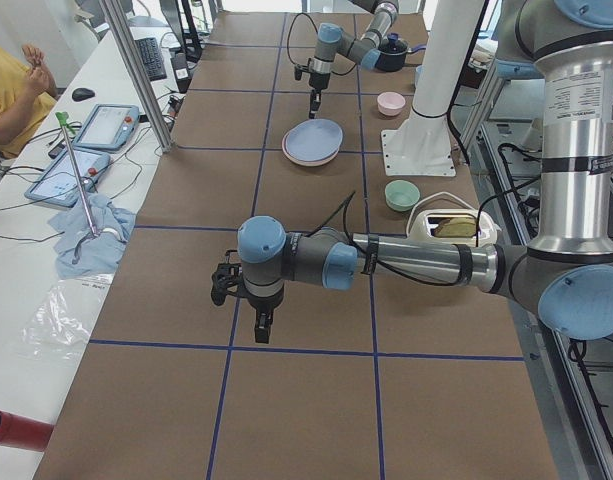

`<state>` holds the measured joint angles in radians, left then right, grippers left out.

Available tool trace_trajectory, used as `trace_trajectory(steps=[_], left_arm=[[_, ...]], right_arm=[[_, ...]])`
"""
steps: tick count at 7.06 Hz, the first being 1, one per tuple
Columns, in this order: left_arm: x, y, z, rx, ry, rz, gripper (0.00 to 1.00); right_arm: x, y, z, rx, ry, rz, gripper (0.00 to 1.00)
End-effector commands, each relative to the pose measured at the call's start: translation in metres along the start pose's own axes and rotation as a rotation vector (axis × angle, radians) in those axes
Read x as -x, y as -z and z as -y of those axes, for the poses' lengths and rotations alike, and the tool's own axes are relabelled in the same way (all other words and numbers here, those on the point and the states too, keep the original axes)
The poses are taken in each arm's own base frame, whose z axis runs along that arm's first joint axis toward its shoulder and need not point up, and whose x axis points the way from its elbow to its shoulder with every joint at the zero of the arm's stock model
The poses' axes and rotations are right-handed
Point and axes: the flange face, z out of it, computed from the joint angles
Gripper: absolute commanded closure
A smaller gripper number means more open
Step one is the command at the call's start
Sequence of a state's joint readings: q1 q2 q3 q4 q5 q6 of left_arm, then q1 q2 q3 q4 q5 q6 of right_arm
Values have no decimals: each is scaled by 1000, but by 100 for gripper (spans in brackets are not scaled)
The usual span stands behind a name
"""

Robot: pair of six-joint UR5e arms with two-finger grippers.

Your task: Stack three plates with pink and blue

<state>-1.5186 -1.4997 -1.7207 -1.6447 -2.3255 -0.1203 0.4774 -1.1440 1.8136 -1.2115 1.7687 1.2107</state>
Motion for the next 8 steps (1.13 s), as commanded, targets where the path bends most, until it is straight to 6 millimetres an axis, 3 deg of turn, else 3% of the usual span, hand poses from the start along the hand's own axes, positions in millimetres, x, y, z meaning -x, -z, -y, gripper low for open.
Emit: trace_trajectory(steps=[1, 2, 4, 5, 7, 8], left_arm=[[1, -1, -1, 2, 2, 0, 0], [3, -3, -1, 6, 5, 1, 0], [11, -10, -4, 39, 44, 9, 0], [9, -7, -3, 63, 63, 12, 0], [-1, 5, -9, 47, -30, 18, 0], [9, 6, -12, 47, -222, 18, 0]], right_arm=[[-7, 3, 11, -5, -13, -31, 0], [-25, 21, 42, 18, -50, -106, 0], [-72, 84, 99, 65, 78, -151, 0], [-108, 111, 129, 99, 89, -139, 0], [-197, 144, 152, 121, 182, -160, 0], [-254, 162, 154, 141, 235, -176, 0]])
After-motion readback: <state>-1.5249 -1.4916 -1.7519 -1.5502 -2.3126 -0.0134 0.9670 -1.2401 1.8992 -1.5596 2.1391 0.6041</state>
